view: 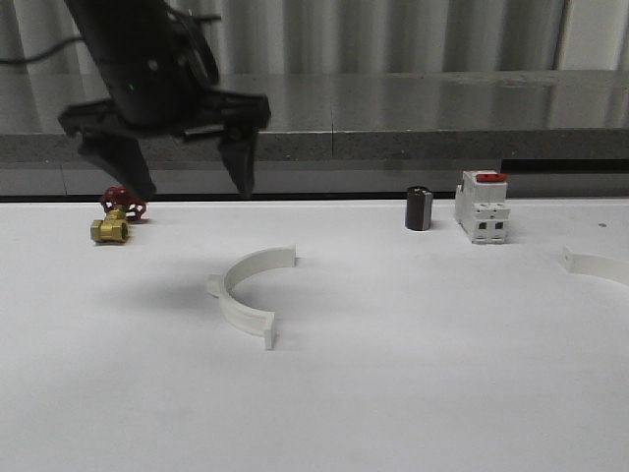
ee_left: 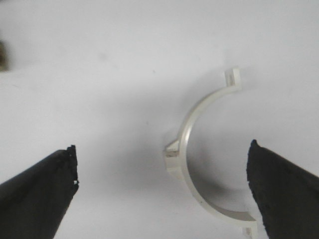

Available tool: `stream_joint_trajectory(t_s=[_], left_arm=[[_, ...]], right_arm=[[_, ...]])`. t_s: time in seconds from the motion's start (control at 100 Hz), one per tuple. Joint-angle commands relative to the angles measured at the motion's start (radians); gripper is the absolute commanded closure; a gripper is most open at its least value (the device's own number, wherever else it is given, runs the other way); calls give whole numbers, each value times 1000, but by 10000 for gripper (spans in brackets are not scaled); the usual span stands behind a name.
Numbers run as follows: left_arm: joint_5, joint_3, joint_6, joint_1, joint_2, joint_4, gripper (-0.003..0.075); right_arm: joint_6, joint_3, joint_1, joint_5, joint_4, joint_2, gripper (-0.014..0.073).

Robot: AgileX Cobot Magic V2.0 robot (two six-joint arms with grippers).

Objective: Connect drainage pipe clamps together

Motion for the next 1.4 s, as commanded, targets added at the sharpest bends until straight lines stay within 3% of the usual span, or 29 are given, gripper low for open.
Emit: stream_joint_trajectory(t_s=[0.0,0.21,0.45,0.83,0.9,0.99,1.22,1.39], left_arm=[[-42,3,16,38,-144,56,61],[-125,164,85,187,-388,55,61],[-282,498,110,330,-741,62,61],[-311,924,110,370,-1350,57,76],[-305,970,110,370,-1456,57,128],[-295,1010,110,370,-1567,57,251],[-267,1045,110,370,-1676,57,739],[-263,1045,110,370,-1676,54,740]], right_arm=[[-2,-16,1,-79,-11,-20,711],[-2,-16,1,-79,-11,-20,711],[-2,-16,1,-79,-11,-20,711],[-2,-16,1,-79,-11,-20,711],[-2,-16,1,-79,-11,-20,711],[-2,-16,1,-79,-11,-20,711],[-6,-16,1,-96,-11,-20,711],[-6,-41,1,-101,-11,-20,711]])
